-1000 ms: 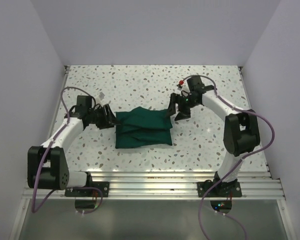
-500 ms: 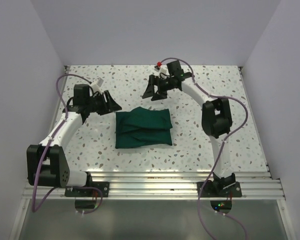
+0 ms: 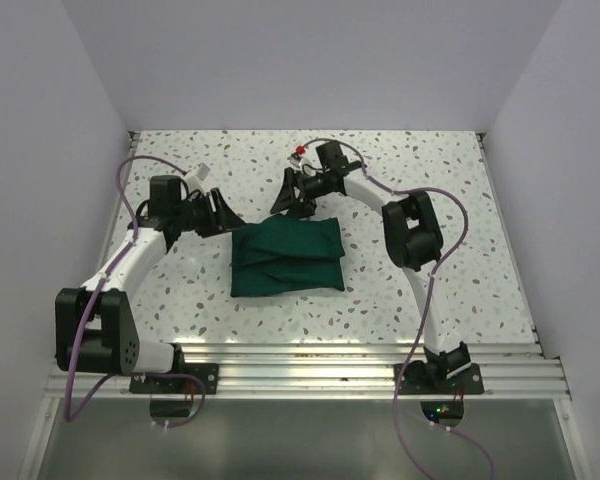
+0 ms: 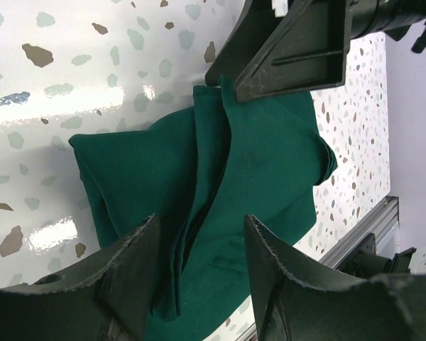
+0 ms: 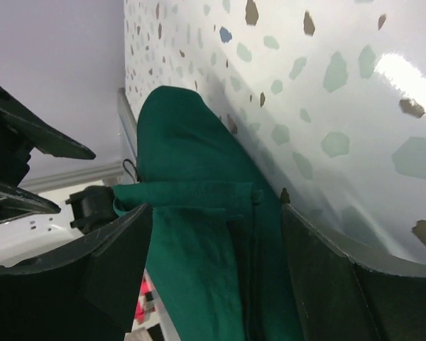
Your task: Prepare the surgical pack
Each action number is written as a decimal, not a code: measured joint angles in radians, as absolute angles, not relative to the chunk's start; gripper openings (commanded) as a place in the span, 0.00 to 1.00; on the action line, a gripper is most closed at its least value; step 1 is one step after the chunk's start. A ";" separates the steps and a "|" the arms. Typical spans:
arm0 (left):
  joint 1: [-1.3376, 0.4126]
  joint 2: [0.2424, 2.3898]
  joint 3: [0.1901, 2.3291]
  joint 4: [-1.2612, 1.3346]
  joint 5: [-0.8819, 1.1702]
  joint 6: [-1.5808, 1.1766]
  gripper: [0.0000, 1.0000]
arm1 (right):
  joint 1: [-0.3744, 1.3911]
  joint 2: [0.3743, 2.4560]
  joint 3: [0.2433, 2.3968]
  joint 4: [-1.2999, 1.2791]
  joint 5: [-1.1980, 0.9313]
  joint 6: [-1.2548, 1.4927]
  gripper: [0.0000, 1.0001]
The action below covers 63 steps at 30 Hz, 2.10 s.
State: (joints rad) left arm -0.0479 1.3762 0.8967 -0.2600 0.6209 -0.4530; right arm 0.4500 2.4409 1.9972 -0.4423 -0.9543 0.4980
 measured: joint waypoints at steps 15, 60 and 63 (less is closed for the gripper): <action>-0.024 1.376 0.897 -0.256 0.625 -0.453 0.55 | 0.466 2.323 1.822 -0.286 -1.016 0.643 0.57; 0.020 1.319 0.887 -0.365 0.625 -0.437 0.57 | 0.607 1.758 1.153 -0.690 -0.826 0.367 0.54; 0.020 1.320 0.882 -0.388 0.625 -0.426 0.58 | 0.556 1.715 1.209 -0.720 -0.787 0.356 0.68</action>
